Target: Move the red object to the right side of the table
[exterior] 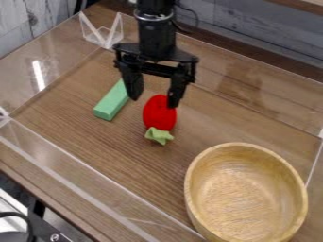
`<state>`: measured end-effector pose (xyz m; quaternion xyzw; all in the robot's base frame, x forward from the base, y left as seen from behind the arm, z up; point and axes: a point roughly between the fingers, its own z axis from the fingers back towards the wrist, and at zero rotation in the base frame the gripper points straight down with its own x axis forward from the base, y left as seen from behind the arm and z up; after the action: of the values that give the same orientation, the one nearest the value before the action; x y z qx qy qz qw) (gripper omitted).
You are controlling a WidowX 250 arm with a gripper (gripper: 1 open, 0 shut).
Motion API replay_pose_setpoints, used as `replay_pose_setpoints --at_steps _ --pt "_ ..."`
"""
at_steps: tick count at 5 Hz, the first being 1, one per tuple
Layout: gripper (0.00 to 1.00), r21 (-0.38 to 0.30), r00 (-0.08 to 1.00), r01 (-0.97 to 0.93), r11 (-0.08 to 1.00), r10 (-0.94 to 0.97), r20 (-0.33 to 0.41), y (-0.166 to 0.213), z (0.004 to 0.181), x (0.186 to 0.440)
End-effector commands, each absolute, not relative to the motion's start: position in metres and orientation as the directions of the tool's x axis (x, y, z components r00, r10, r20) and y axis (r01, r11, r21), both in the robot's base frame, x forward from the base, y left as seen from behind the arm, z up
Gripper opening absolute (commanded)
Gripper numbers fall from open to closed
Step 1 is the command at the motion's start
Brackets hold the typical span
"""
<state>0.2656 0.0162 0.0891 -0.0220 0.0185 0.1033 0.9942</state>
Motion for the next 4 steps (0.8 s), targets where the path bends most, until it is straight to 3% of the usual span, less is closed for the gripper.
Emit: replay_pose_setpoints --at_steps 1,4 --pt "1.0 -0.038 0.977 -0.212 0.977 0.213 0.03 0.015 0.101 0.273" --pt "1.0 -0.02 0.966 -0.251 0.968 0.252 0.056 0.025 0.095 0.275"
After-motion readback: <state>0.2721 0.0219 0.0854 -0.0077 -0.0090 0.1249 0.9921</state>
